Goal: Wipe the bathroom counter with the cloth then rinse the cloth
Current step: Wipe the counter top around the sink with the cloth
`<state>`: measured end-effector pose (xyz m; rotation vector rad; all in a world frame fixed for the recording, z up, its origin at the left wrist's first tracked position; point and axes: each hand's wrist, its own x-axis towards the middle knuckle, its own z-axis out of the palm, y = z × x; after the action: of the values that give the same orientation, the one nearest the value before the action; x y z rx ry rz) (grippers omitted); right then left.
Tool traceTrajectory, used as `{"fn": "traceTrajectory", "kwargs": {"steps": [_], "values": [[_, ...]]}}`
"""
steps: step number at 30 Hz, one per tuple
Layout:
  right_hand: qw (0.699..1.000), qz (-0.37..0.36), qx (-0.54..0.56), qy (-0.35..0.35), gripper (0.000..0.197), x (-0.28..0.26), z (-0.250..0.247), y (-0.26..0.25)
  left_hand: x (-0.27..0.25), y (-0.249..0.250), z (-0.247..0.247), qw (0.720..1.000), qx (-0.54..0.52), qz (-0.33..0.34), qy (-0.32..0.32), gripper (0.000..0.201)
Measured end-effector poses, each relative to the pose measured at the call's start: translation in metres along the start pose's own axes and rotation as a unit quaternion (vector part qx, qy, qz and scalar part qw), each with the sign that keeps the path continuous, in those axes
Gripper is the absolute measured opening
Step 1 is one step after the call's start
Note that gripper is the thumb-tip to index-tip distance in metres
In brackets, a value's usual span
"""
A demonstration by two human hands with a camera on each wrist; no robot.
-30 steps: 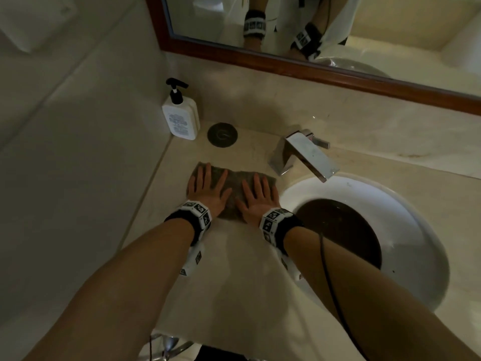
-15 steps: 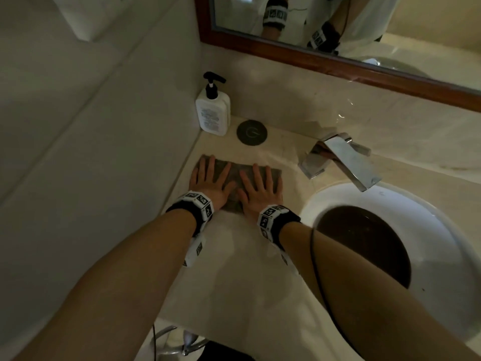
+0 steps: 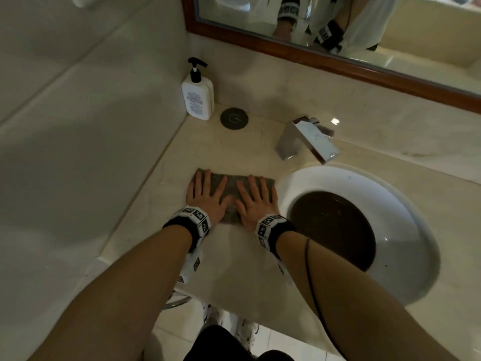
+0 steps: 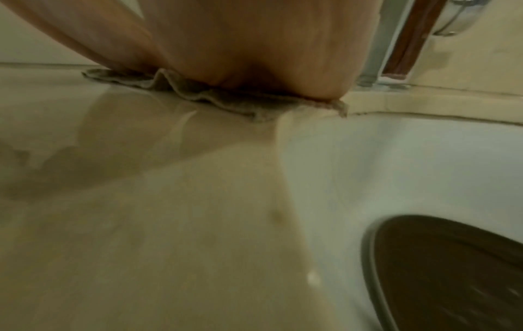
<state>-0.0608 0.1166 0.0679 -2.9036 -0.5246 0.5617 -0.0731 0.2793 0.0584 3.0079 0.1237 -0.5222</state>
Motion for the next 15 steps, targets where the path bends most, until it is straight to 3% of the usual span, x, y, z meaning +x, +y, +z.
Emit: {"fn": "traceTrajectory", "kwargs": {"steps": [5,9,13,15], "values": [[1.000,0.006,0.002,0.006,0.062,-0.016,0.007,0.024,-0.003,0.027,0.003,1.000,0.010,0.019,-0.015,0.064],[1.000,0.017,0.023,0.003,0.066,-0.005,0.006,0.028,0.007,0.030,-0.003,0.999,0.002,0.032,-0.021,0.063],[1.000,0.024,0.015,0.013,0.085,0.014,0.001,0.031,0.030,0.029,-0.013,0.998,-0.004,0.055,-0.026,0.064],[0.999,0.039,0.015,0.010,0.082,0.024,-0.002,0.032,0.045,0.028,-0.020,0.997,-0.001,0.070,-0.038,0.064]]}}
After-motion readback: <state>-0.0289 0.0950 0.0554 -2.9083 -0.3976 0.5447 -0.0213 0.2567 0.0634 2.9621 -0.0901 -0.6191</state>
